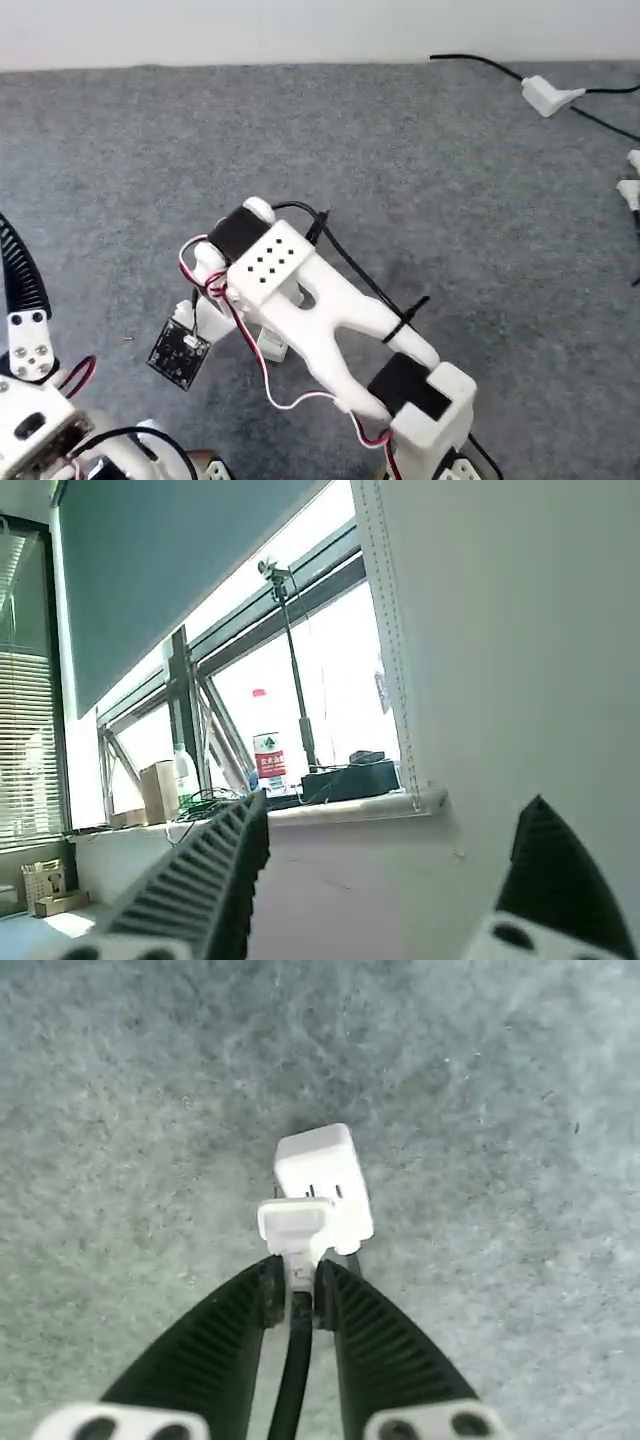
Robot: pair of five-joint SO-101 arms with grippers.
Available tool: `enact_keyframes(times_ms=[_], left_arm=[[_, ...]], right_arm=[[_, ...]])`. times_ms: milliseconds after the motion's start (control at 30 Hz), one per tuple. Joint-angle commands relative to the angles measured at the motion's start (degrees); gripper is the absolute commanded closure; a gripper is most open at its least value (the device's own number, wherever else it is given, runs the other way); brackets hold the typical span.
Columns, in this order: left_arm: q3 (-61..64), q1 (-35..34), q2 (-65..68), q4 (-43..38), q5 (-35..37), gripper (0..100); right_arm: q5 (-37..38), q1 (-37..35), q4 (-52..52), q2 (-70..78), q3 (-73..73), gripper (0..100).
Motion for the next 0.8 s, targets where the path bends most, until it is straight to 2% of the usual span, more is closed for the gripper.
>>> enact_keyframes(times_ms=[0, 467, 767], left_arm=[[-2.3, 0.0, -1.0, -1.7, -2.2, 63], [-3.4, -0.3, -1.0, -1.6, -3.4, 63], [-3.8, -0.3, -1.0, -1.7, -3.4, 63]], right_arm=[[1.0, -0.3, 2.2, 0.7, -4.5, 99.0], [2.5, -1.7, 2.2, 4.9, -7.2, 99.0], [5.5, 0.1, 2.2, 5.0, -7.3, 99.0]])
